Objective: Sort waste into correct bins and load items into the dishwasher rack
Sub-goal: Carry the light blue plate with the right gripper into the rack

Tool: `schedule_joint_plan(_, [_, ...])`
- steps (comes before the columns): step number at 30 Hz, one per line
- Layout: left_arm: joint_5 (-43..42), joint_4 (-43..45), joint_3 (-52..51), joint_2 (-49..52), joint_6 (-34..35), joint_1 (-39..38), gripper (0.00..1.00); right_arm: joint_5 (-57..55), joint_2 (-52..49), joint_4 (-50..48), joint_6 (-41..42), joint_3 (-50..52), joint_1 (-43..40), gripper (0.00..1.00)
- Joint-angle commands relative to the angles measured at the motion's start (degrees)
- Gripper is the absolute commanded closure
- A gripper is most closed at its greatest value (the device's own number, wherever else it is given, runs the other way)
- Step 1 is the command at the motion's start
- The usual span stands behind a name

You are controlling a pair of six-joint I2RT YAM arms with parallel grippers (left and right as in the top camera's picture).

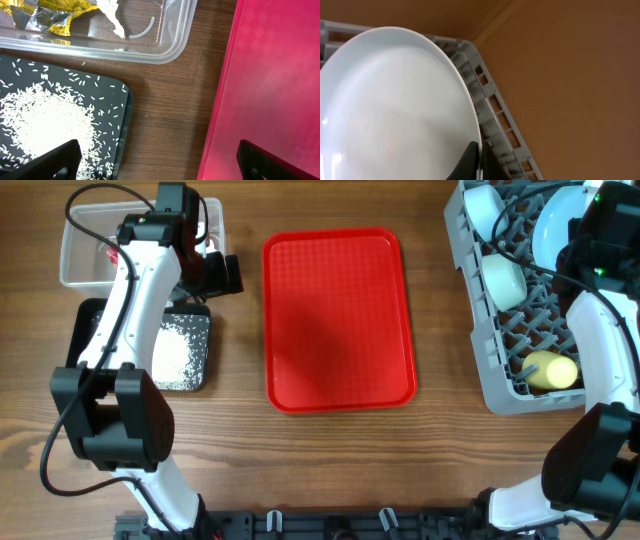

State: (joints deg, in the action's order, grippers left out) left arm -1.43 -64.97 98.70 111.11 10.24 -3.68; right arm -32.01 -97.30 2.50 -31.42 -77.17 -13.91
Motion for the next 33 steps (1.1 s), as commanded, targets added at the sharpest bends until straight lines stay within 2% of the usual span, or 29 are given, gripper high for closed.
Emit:
schedule_joint_plan(1, [-0.5, 0.0, -0.3, 0.5, 0.7, 0.4, 0.00, 3.0, -1.6, -3.9, -5.5, -0.2, 0.1, 0.96])
schedule_joint_plan(5, [-0.5, 0.0, -0.3, 0.5, 0.7, 0.4, 0.00, 4.0, -4.6, -7.8, -12.2, -0.2, 0.1, 0.96])
schedule_joint_plan(14, [-0.5, 0.0, -0.3, 0.5, 0.7, 0.4, 0.00, 4.9, -9.2, -9.6, -13.4, -0.2, 0.1, 0.96])
schedule_joint_plan(15, [-0.5, 0.0, -0.3, 0.5, 0.7, 0.4, 0.00, 4.9, -9.2, -9.6, -13.4, -0.2, 0.1, 0.91])
schedule_joint_plan(16, [-0.5, 0.0, -0.3, 0.5, 0.7, 0.4, 0.00, 4.9, -9.2, -9.9, -12.8, -0.2, 0.1, 0.60])
schedule_joint_plan(17, [-0.5, 0.0, -0.3, 0.5, 0.7, 0.4, 0.00, 4.5, -9.2, -10.5, -11.1, -0.2, 0.1, 0.08])
schedule_joint_plan(18, [-0.5, 0.0, -0.3, 0.5, 0.7, 0.4, 0.00, 2.8, -9.2, -11.8, -7.2, -0.2, 0.1, 0.00])
schedule_joint_plan(21, [-0.5, 0.0, -0.3, 0.5, 0.7, 0.4, 0.00, 0.3, -7.9, -12.7, 5.9, -0.2, 0.1, 0.00])
schedule_joint_plan(25, [-0.5, 0.0, -0.3, 0.5, 0.7, 0.4, 0.00, 0.3, -3.0, -9.5, 18.3, -0.2, 0.4, 0.00])
schedule_joint_plan(30, [-0.4, 0.0, -0.3, 0.5, 0.7, 0.4, 0.00, 5.1, 9.3, 0.9, 26.0, -0.2, 3.0, 0.00])
schedule_joint_plan(33, [-0.5, 0.0, -0.3, 0.5, 0.7, 0.4, 0.00, 5.6, 18.5, 8.5, 26.0, -0.2, 5.7, 0.00])
